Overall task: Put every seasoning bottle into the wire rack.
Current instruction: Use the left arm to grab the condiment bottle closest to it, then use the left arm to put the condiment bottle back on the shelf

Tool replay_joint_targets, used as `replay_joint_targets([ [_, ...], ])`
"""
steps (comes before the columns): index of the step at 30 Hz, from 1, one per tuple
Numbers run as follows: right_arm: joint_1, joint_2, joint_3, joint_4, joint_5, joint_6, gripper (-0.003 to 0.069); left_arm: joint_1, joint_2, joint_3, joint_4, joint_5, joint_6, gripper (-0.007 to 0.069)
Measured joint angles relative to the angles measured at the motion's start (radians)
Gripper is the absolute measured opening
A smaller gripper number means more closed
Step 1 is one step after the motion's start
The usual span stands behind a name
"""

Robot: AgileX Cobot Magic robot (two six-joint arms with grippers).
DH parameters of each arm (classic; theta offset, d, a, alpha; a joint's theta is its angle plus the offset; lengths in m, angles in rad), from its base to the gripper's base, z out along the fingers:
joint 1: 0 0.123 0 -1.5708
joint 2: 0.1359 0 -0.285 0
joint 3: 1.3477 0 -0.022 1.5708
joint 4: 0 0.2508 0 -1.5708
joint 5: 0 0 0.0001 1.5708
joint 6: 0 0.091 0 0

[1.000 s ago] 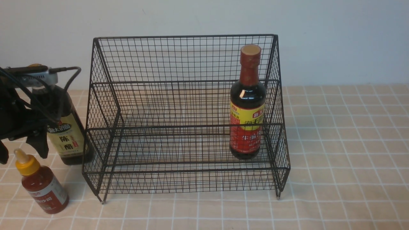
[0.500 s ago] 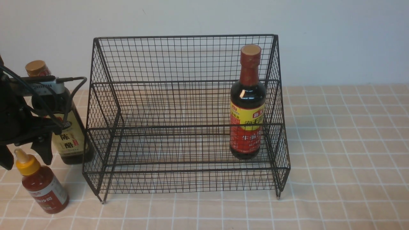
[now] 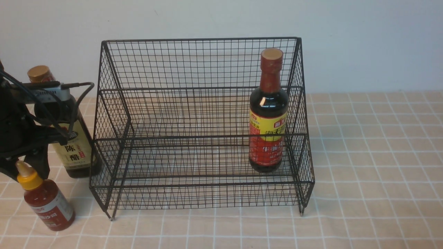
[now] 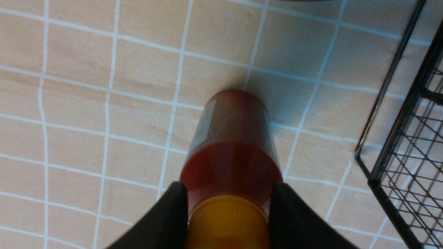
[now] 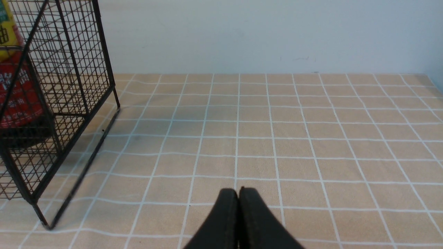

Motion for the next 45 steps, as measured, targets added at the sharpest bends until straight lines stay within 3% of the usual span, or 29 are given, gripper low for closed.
replay_joint_targets([
  [26,0.000,0.000,0.000,0.000,0.000,0.000,-0.0013,-0.006,-0.386,0.053,-0.062,0.026,-0.048,0.0270],
  [36,0.000,0.000,0.000,0.000,0.000,0.000,-0.0013,-0.006,-0.449,-0.088,-0.226,0.035,-0.049,0.0270],
  [45,0.000,0.000,0.000,0.000,0.000,0.000,-0.0013,-0.009,-0.419,-0.116,-0.301,0.050,-0.047,0.0270],
])
